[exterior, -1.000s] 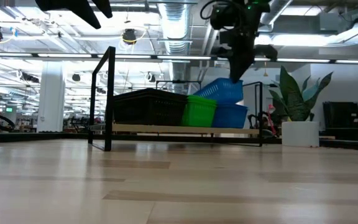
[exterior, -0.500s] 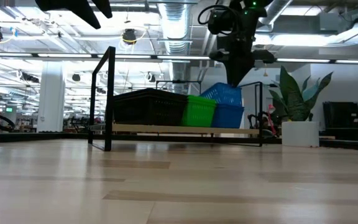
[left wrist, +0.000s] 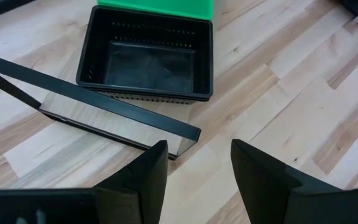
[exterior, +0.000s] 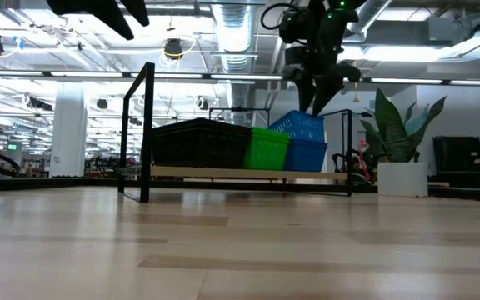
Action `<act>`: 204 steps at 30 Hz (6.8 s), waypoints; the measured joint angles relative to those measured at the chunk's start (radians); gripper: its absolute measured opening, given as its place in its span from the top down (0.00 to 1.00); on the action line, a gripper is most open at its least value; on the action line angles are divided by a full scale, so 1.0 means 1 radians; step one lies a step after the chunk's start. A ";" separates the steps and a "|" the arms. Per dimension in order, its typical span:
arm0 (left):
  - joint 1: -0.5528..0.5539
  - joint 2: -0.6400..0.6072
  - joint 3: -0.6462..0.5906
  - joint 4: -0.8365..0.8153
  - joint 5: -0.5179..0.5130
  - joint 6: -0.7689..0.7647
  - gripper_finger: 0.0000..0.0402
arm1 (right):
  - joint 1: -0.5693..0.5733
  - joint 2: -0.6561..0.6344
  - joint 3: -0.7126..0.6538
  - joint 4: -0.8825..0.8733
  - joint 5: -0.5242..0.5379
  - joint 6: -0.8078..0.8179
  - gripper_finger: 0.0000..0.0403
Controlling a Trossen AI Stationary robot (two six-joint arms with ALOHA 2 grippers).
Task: Stack baskets on shelf by color
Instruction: Stack the blue bin on top of the other blue bins on the shelf, then return to Home Position
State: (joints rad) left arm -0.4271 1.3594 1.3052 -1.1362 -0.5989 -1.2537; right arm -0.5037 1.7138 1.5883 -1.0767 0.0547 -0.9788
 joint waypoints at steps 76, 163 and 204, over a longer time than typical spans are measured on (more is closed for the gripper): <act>-0.019 -1.022 -0.714 0.900 0.097 0.787 0.59 | 0.216 -1.236 -1.004 1.004 -0.301 1.178 0.94; -0.021 -1.349 -1.299 1.219 0.241 0.771 0.59 | 0.318 -1.432 -1.579 1.118 -0.258 1.267 0.94; -0.020 -1.349 -1.299 1.219 0.241 0.773 0.59 | 0.318 -1.432 -1.579 1.118 -0.259 1.267 0.94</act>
State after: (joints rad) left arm -0.4474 0.0105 0.0067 0.0826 -0.3580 -0.4808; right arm -0.1856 0.2819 0.0092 0.0410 -0.2039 0.2886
